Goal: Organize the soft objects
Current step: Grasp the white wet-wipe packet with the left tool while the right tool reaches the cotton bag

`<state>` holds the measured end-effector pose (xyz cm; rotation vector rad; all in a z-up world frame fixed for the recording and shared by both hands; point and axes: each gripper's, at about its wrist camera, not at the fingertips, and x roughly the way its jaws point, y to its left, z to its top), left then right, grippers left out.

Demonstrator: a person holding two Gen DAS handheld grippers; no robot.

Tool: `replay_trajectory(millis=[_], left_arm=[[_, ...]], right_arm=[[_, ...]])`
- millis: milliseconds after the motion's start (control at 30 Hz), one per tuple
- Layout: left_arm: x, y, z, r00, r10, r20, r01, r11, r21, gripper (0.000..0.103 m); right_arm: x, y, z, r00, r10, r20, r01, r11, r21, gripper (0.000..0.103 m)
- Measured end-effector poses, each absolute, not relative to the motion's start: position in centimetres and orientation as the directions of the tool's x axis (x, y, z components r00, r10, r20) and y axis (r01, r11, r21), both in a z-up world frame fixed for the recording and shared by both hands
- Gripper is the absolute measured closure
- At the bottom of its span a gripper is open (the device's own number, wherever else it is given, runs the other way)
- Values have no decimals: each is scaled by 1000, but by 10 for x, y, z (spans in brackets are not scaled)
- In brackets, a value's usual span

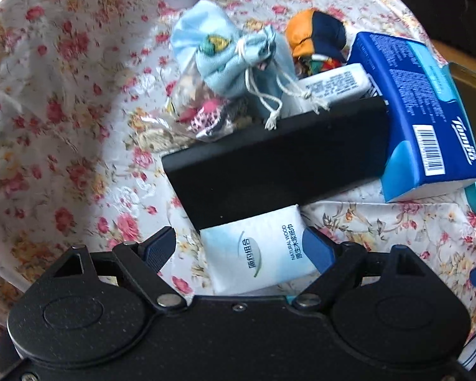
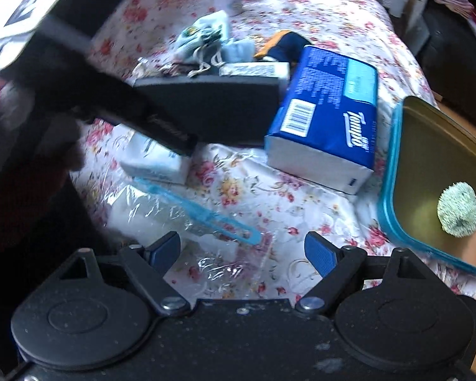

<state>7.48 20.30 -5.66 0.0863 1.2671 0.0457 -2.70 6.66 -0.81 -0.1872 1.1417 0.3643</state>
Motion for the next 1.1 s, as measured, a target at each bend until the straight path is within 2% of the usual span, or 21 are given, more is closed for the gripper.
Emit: replay_trajectory(millis=[200, 333, 467, 567, 833, 867, 900, 933, 1100], left_arm=[[81, 218, -75, 217, -49, -975, -49, 997, -61, 17], [83, 228, -79, 190, -95, -977, -79, 991, -111, 20], [87, 228, -89, 135, -93, -986, -77, 992, -104, 22], [89, 223, -89, 142, -72, -987, -34, 996, -77, 28], [92, 218, -93, 166, -52, -985, -15, 998, -56, 27], [93, 213, -93, 169, -49, -984, -11, 999, -52, 26], [93, 212, -93, 170, -51, -984, -10, 999, -53, 24], [93, 209, -93, 169, -55, -984, -11, 998, -58, 22], [95, 207, -94, 166, -63, -984, -13, 998, -66, 17]], right_arm=[[-32, 76, -12, 359, 185, -915, -451, 893, 4, 18], [-34, 86, -16, 366, 182, -913, -498, 867, -27, 18], [-37, 94, -20, 365, 191, -911, -545, 837, -43, 18], [-36, 101, -25, 360, 184, -915, -572, 818, -60, 18], [-35, 118, -47, 328, 184, -927, -640, 765, -75, 15], [-33, 118, -50, 325, 184, -927, -639, 766, -72, 17], [-32, 117, -51, 321, 189, -928, -636, 769, -63, 27], [-29, 116, -52, 308, 190, -932, -631, 774, -51, 31], [-26, 100, -52, 279, 219, -935, -605, 797, 6, 42]])
